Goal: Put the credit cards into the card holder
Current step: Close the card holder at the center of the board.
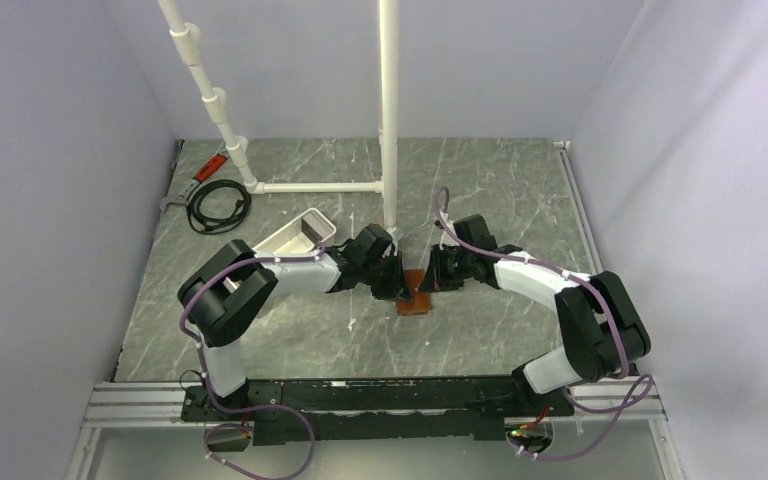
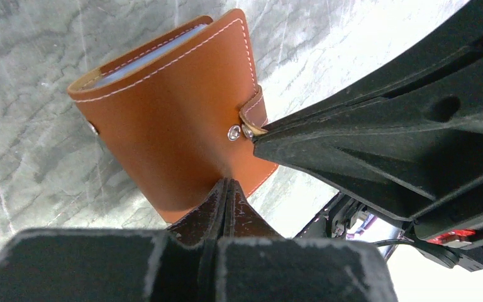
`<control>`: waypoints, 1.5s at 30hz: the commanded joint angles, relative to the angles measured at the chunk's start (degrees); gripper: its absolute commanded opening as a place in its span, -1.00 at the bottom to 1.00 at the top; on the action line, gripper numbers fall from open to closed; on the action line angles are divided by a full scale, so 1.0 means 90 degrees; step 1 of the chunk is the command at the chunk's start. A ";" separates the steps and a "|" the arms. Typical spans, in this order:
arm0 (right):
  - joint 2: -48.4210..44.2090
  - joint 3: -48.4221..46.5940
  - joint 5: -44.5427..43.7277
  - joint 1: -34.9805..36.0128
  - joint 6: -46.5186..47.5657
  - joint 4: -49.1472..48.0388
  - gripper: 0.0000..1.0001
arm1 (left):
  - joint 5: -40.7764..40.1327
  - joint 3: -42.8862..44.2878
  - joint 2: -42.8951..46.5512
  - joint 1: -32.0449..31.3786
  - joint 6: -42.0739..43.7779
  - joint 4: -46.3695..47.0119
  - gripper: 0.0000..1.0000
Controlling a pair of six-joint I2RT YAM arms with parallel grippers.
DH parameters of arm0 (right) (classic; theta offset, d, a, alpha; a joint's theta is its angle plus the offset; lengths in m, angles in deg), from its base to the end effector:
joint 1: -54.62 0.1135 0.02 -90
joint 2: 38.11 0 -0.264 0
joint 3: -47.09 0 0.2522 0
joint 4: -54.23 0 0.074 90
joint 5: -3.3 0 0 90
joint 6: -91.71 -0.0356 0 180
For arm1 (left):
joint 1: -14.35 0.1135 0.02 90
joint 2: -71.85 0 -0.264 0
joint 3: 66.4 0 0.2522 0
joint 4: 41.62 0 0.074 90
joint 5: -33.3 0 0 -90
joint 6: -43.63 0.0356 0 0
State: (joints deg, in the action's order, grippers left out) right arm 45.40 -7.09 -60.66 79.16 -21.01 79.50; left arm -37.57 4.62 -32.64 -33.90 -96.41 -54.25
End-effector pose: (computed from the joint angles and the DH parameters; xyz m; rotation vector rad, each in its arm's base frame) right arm 0.2404 0.1269 0.1659 -0.2345 2.6118 0.8886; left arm 0.2384 -0.2846 0.1525 0.1394 2.6682 -1.1064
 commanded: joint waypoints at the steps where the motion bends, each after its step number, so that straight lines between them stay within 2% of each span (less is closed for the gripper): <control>1: 0.0217 0.0009 0.0594 -0.0018 -0.0064 -0.0441 -1.00 | -0.0134 0.0024 -0.0107 -0.0077 0.0196 -0.0262 -1.00; 10: 0.0433 -0.0037 0.0855 -0.0235 -0.0094 -0.0388 -1.00 | -0.0099 -0.0125 0.0096 -0.0052 0.0184 -0.0091 -1.00; 12: 0.0406 0.0028 0.1033 -0.0351 -0.0135 -0.0436 -1.00 | -0.0021 -0.0157 0.0304 0.0052 0.0176 -0.0013 -0.88; 14: 0.0421 0.0118 0.1213 -0.0505 -0.0177 -0.0517 -1.00 | 0.0162 -0.0338 0.0577 0.0241 0.0044 0.0252 -0.67; 17: 0.0489 0.0298 0.1797 -0.0736 -0.0350 -0.0929 -1.00 | 0.0333 -0.0626 0.0818 0.0502 -0.0187 0.0858 -0.56; 23: 0.0659 0.0414 0.2235 -0.0872 -0.0536 -0.1249 -1.00 | 0.0577 -0.0155 0.0198 0.0581 -0.0050 0.0731 -0.76; 27: 0.0753 0.0419 0.2272 -0.0954 -0.0531 -0.1253 -1.00 | 0.0324 0.0029 -0.0080 0.0581 0.0152 0.0312 -0.86; 45: 0.1126 -0.0071 0.2009 -0.0887 -0.0223 -0.0714 -1.00 | 0.0302 -0.0202 -0.0118 0.0566 0.0173 0.0392 -0.96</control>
State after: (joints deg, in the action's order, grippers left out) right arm 54.03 -5.63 -40.96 70.68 -25.25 72.18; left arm -34.27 3.00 -32.90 -28.24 -96.79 -51.78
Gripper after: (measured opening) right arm 0.007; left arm 0.030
